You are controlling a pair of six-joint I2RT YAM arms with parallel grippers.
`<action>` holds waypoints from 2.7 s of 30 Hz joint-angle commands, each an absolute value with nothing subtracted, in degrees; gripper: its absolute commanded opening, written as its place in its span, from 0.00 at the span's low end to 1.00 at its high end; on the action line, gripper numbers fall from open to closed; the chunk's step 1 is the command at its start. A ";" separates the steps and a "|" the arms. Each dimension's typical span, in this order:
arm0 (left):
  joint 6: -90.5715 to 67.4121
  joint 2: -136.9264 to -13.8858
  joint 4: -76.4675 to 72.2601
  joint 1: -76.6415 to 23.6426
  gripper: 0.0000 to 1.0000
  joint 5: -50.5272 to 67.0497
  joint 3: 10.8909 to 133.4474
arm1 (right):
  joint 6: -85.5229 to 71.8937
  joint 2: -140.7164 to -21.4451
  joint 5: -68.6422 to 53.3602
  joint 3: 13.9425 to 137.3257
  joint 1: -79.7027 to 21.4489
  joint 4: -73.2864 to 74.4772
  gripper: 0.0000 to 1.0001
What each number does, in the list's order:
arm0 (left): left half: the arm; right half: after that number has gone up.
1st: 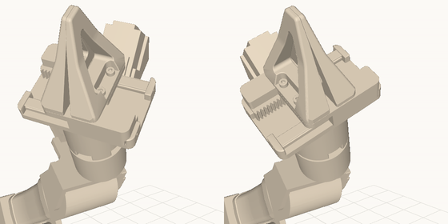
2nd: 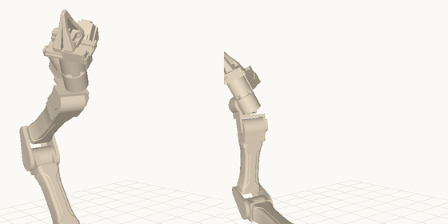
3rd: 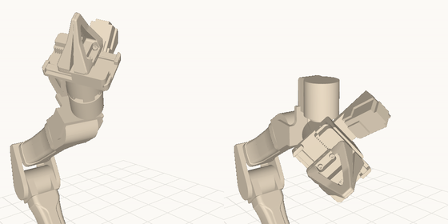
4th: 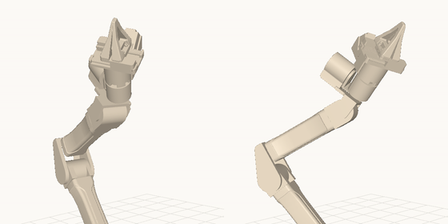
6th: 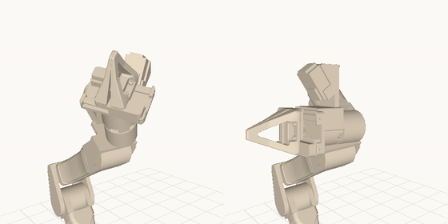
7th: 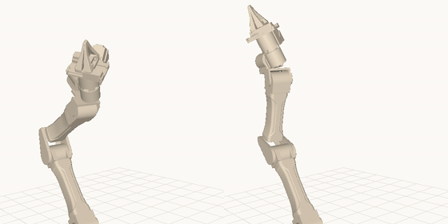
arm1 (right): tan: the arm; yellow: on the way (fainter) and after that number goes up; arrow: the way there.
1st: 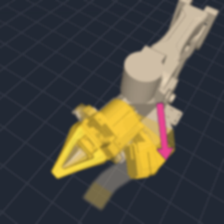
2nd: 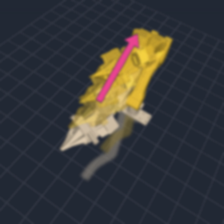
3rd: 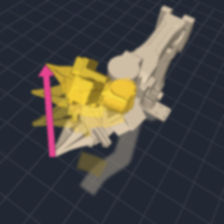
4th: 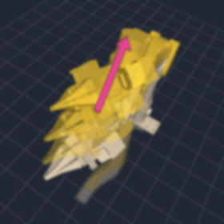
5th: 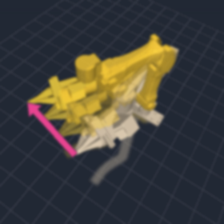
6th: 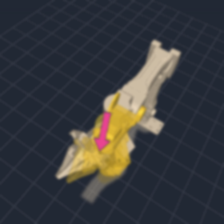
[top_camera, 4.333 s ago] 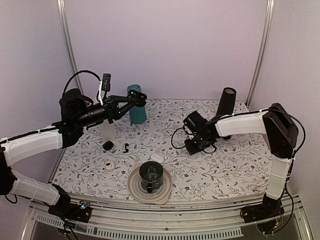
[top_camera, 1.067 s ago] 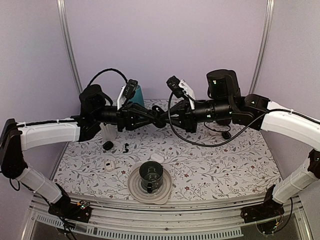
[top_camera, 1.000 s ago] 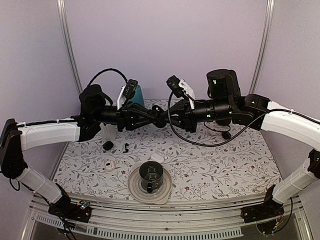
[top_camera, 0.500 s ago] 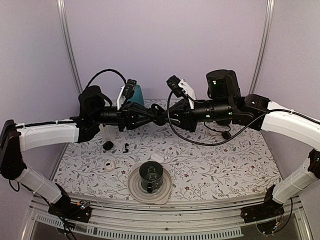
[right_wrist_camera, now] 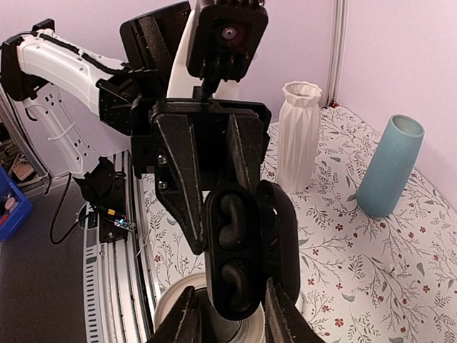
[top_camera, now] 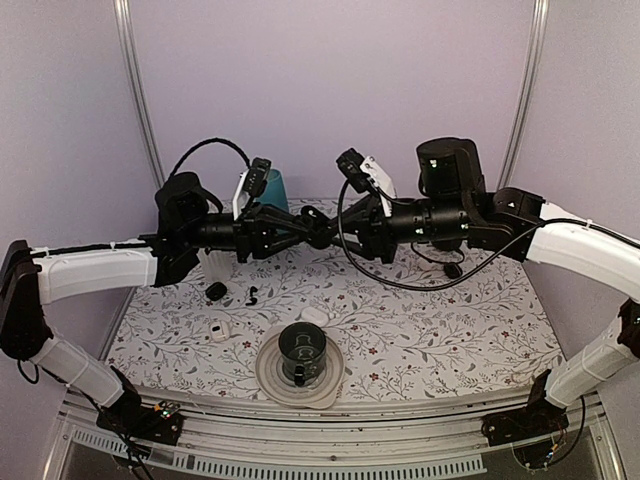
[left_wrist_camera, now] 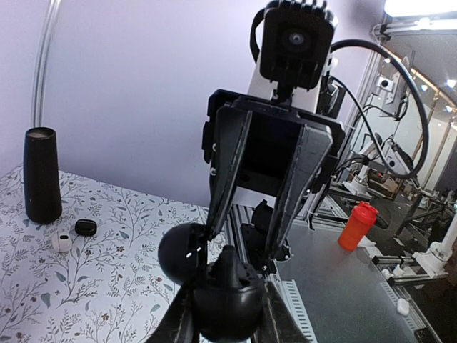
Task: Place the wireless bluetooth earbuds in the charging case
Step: Insert the right earbud into the right side groove of the charging case, then close the charging case with the earbuds, then pass from the left arm to the right
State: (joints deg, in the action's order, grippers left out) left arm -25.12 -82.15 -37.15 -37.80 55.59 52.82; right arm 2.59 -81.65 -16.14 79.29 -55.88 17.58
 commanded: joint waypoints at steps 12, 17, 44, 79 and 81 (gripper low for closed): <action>-25.71 -80.63 -39.81 -37.35 0.00 55.82 52.55 | -4.10 -77.62 -12.83 81.08 -52.86 15.88 0.54; -25.83 -80.22 -39.90 -37.35 0.00 56.03 52.65 | -9.99 -80.05 -14.83 80.80 -49.79 15.27 0.54; -26.10 -79.35 -40.35 -37.44 0.00 55.55 52.56 | -23.30 -78.39 -29.66 67.78 -46.52 -4.70 0.87; -34.12 -83.53 -44.99 -38.20 0.00 49.44 52.34 | -24.11 -85.29 -35.96 68.12 -49.44 -15.36 0.26; -34.19 -83.51 -45.00 -38.19 0.00 49.27 52.25 | -24.58 -85.40 -36.02 68.02 -49.40 -16.00 0.23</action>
State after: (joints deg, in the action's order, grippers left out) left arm -33.69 -82.67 -43.09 -37.87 50.48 52.51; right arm -23.03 -84.84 -35.20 67.66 -49.06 -12.16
